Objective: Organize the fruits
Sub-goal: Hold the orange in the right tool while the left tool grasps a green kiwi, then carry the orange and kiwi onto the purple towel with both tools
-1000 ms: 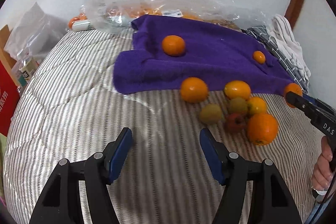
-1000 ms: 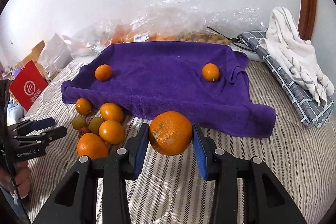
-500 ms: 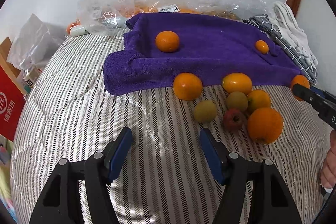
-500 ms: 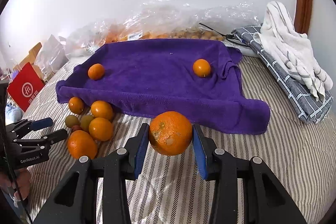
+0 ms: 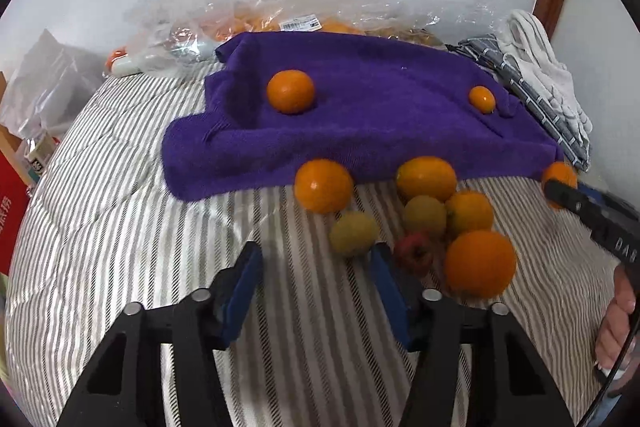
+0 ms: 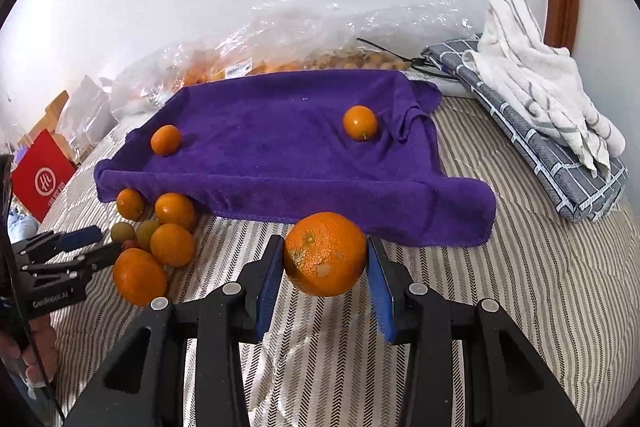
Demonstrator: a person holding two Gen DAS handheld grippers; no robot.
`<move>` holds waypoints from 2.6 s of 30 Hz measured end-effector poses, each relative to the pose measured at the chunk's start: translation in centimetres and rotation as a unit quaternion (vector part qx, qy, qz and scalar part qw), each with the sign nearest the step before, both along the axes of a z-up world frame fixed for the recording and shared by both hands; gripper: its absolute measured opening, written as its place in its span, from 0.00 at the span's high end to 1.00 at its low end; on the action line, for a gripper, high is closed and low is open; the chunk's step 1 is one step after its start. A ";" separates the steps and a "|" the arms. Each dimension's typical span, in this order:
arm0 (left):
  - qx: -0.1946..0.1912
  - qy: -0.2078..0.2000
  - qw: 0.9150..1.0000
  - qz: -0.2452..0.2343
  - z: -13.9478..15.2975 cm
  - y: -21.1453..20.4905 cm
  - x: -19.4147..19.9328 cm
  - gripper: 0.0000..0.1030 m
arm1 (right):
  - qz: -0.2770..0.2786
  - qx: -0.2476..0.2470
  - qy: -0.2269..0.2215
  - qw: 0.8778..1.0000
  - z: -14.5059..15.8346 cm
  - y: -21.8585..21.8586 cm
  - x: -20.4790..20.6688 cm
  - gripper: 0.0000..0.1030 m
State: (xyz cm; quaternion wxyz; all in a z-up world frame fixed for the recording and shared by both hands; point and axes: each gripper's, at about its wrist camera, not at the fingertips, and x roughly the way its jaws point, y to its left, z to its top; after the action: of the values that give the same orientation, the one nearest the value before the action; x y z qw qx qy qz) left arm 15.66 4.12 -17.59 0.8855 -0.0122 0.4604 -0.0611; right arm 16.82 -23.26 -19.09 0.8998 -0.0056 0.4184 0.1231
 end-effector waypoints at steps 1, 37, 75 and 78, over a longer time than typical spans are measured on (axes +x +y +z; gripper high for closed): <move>-0.006 0.000 1.000 0.000 0.0 -0.1 0.2 0.56 | -0.001 -0.001 0.003 1.000 -0.1 0.0 0.1 0.60; -0.069 -0.101 0.992 0.026 7.5 4.2 0.0 0.77 | -0.011 0.025 -0.030 0.999 5.6 -0.6 1.9 0.60; -0.019 -0.056 0.997 0.044 0.9 1.2 8.6 0.77 | -0.028 -0.023 0.027 0.999 -2.0 1.0 10.4 0.60; -0.016 -0.055 0.997 0.044 0.8 1.1 8.6 0.77 | -0.025 -0.022 0.028 0.999 -2.0 1.1 10.3 0.60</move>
State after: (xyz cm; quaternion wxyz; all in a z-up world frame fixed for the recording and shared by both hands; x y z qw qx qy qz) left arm 24.26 5.22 -16.77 0.9111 -0.0430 0.4089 -0.0303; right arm 27.16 -22.13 -21.07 0.8901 -0.0115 0.4465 0.0911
